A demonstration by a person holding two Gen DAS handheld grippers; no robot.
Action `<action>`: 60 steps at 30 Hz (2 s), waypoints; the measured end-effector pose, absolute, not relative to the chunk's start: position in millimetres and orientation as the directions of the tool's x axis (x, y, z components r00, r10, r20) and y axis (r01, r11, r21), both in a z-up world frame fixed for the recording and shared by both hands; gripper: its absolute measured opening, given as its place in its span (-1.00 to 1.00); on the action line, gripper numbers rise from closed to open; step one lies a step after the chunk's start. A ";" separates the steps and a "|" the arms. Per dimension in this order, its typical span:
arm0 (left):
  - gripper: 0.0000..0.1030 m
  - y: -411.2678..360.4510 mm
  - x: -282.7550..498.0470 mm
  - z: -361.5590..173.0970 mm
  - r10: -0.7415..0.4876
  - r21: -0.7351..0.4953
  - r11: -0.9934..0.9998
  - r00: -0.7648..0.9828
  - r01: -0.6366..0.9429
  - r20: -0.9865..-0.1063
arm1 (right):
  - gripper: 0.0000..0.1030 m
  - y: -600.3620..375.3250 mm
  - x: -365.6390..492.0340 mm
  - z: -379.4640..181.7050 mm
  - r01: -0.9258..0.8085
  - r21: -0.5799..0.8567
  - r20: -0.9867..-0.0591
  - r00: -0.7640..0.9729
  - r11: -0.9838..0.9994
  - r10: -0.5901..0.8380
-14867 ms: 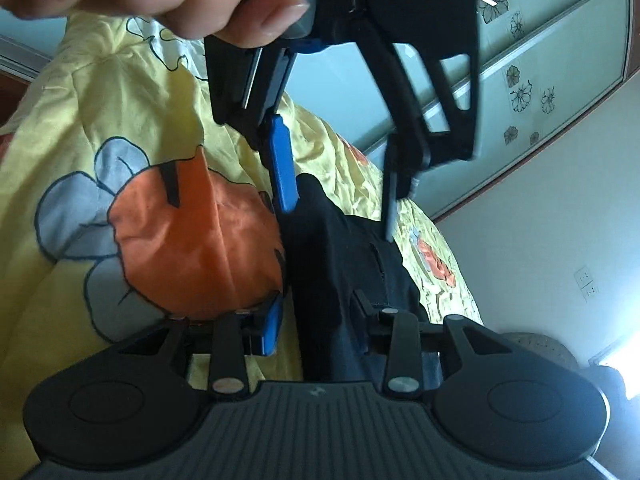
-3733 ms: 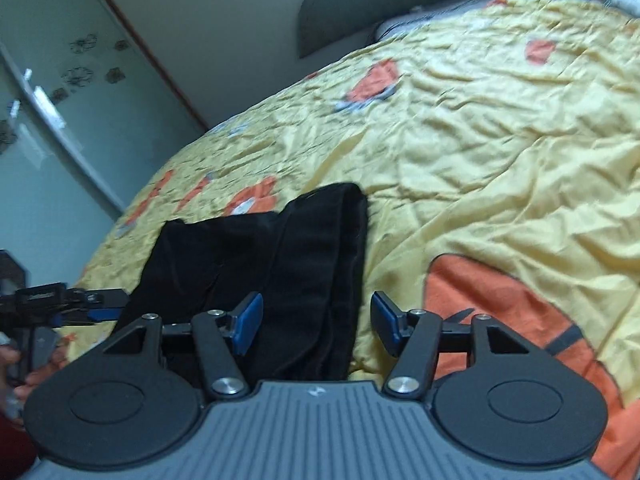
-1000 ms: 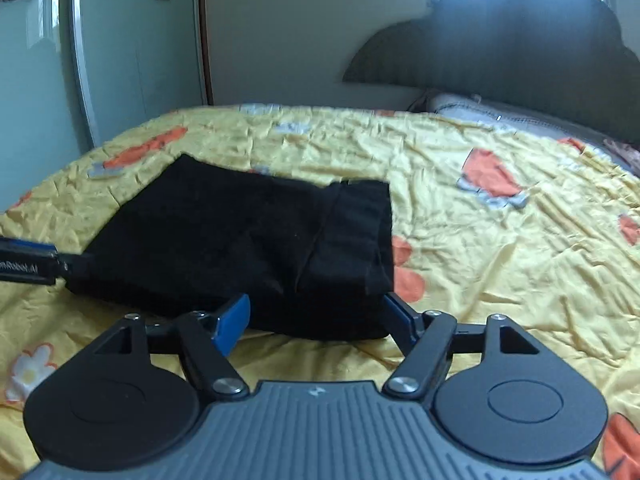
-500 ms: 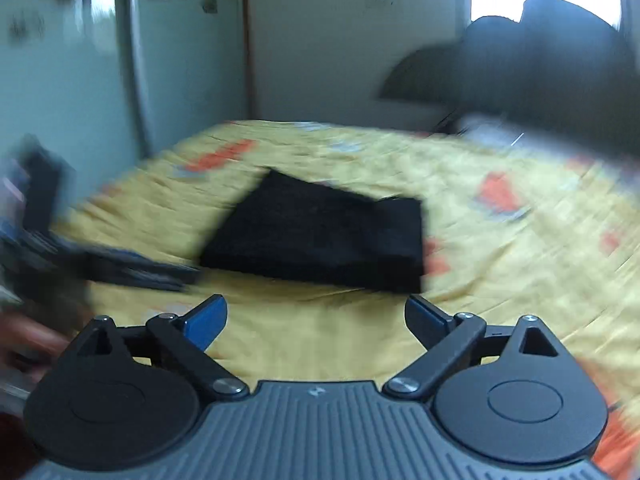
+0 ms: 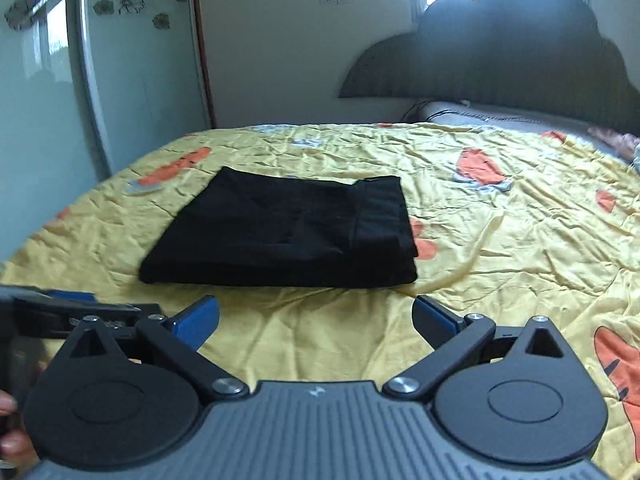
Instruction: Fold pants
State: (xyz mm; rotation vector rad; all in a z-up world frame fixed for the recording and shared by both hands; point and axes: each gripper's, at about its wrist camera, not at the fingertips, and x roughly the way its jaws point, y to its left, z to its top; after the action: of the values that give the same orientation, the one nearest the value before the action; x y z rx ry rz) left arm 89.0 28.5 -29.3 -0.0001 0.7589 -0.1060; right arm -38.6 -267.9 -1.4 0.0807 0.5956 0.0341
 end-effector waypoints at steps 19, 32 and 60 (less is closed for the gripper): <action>1.00 26.0 81.8 -47.0 -0.023 0.029 0.998 0.762 0.055 -0.647 | 1.00 -276.6 -11.5 -53.9 0.043 0.079 -0.647 0.762 0.996 0.018; 1.00 24.7 80.6 -48.3 -0.003 0.032 0.999 0.766 0.030 -0.643 | 1.00 -274.2 -9.7 -56.8 0.026 0.052 -0.652 0.758 0.998 0.014; 1.00 24.6 79.3 -49.7 -0.004 0.030 0.999 0.778 0.029 -0.628 | 1.00 -274.4 -10.5 -56.8 0.026 0.051 -0.652 0.758 0.998 0.014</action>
State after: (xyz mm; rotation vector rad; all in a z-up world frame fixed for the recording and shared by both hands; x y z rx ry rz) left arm 79.3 24.6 -49.7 0.0389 0.6794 -0.0177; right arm -10.5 -274.4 -56.8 0.0585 0.7102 -0.0069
